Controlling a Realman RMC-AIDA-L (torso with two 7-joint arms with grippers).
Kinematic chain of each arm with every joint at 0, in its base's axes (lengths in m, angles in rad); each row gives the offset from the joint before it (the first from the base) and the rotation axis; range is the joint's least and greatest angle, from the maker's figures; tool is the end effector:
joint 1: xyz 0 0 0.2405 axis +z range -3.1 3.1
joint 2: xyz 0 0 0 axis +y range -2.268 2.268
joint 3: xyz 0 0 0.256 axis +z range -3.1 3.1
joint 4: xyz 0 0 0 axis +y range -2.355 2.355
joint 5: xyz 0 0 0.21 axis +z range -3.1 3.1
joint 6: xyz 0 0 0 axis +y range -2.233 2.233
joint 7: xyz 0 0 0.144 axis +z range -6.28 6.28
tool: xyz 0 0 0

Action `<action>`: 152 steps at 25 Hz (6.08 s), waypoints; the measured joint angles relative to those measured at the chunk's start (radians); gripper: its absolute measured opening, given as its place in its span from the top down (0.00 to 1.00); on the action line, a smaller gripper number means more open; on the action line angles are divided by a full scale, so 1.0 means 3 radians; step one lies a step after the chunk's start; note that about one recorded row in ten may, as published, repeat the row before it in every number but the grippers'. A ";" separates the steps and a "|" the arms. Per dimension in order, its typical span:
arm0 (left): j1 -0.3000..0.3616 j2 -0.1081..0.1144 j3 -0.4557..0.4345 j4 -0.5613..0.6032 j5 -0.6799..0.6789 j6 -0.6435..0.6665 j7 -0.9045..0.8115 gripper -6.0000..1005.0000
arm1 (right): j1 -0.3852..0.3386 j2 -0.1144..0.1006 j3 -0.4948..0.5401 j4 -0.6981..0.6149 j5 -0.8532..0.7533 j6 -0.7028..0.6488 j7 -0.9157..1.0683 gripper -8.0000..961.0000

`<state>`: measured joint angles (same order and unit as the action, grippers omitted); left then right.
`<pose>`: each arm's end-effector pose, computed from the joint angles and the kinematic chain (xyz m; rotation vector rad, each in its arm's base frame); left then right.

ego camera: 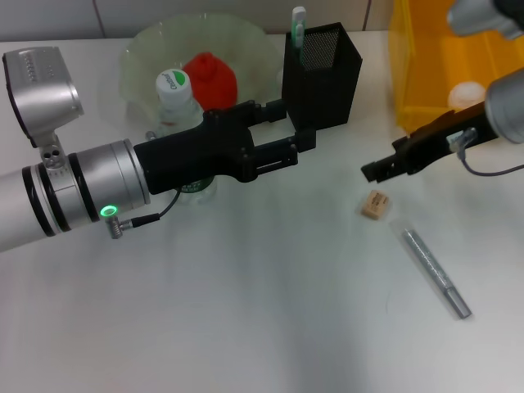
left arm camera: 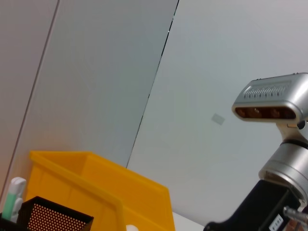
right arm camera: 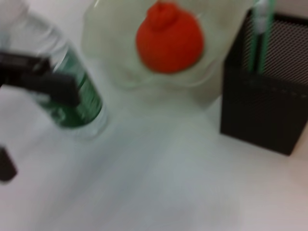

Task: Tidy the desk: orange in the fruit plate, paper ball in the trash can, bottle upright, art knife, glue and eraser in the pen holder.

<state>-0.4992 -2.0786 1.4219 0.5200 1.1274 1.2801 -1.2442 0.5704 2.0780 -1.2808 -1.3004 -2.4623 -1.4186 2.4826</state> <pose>-0.2074 0.3326 -0.0606 -2.6142 -0.6316 -1.0578 0.1859 0.3703 0.0078 -2.5701 0.9576 -0.1935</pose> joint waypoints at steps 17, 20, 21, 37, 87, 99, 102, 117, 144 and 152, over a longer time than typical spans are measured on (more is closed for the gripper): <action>-0.0014 -0.0005 0.0016 -0.0005 -0.0005 -0.0015 0.0006 0.29 | 0.0595 0.0010 -0.0386 0.0834 -0.0529 0.0131 -0.0305 0.26; -0.0023 -0.0005 0.0016 -0.0005 -0.0030 -0.0015 0.0006 0.29 | 0.0662 0.0014 -0.0399 0.0958 -0.0530 0.0167 -0.0330 0.26; -0.0024 -0.0005 0.0016 -0.0005 -0.0037 -0.0015 0.0006 0.29 | 0.0685 0.0015 -0.0401 0.1002 -0.0530 0.0184 -0.0339 0.26; -0.0029 -0.0005 0.0016 -0.0005 -0.0051 -0.0013 0.0006 0.29 | 0.0817 0.0022 -0.0409 0.1300 -0.0532 0.0255 -0.0381 0.34; 0.0018 -0.0001 0.0005 -0.0005 -0.0057 0.0006 0.0006 0.29 | 0.1187 0.0018 -0.0064 0.1337 -0.0188 0.1826 -0.0050 0.46; -0.0008 0.0011 0.0003 0.0000 -0.0056 0.0001 0.0006 0.29 | 0.1114 0.0002 -0.0056 0.1265 -0.0196 0.1669 0.0159 0.41; -0.0008 0.0011 0.0001 0.0000 -0.0056 0.0004 0.0006 0.29 | 0.0963 0.0004 -0.0056 0.0948 -0.0198 0.1498 0.0245 0.38; 0.0007 0.0013 -0.0009 -0.0006 -0.0056 0.0009 0.0036 0.29 | 0.0433 0.0030 -0.0211 -0.0423 -0.0878 -0.0860 0.1312 0.36; 0.0017 0.0011 0.0015 -0.0005 -0.0055 0.0007 0.0042 0.29 | 0.0374 0.0042 -0.1030 0.0362 -0.0899 -0.0584 0.1572 0.39; 0.0021 0.0010 0.0015 -0.0005 -0.0052 0.0009 0.0042 0.29 | 0.0382 0.0043 -0.1015 0.0438 -0.0893 -0.0558 0.1573 0.49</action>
<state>-0.4928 -2.0754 1.4265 0.5185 1.1117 1.2828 -1.2317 0.6849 2.0908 -1.5855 -1.1689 -2.7302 -1.5860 2.9545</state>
